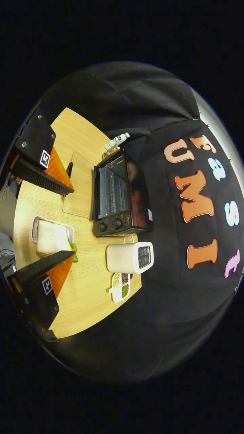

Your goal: Open the toaster oven, put the food inside, and close the toaster oven door.

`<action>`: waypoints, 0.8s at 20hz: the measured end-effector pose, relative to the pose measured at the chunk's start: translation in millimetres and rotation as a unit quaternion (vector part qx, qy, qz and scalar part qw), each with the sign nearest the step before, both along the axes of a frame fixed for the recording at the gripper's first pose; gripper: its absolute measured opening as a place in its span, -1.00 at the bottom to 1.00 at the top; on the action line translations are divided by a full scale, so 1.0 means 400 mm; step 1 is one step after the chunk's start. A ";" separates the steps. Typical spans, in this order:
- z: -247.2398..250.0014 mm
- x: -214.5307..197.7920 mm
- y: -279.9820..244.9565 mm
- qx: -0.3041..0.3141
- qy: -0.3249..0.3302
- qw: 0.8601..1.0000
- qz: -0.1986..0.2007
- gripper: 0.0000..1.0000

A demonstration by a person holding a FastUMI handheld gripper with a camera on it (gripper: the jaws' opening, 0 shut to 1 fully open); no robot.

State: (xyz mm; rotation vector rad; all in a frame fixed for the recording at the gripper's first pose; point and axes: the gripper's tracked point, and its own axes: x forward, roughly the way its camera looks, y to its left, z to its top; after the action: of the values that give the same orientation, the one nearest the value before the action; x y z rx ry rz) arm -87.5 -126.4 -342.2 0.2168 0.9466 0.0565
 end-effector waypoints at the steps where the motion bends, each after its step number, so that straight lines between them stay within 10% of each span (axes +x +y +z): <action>1: -0.020 -0.007 -0.011 0.005 0.010 1.000 -0.004 0.98; 16: -0.280 -0.062 -0.094 0.120 0.121 0.984 -0.052 0.76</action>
State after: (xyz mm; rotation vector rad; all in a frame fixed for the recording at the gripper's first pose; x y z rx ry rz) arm -112.2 -164.0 -454.2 0.5045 1.1691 0.0484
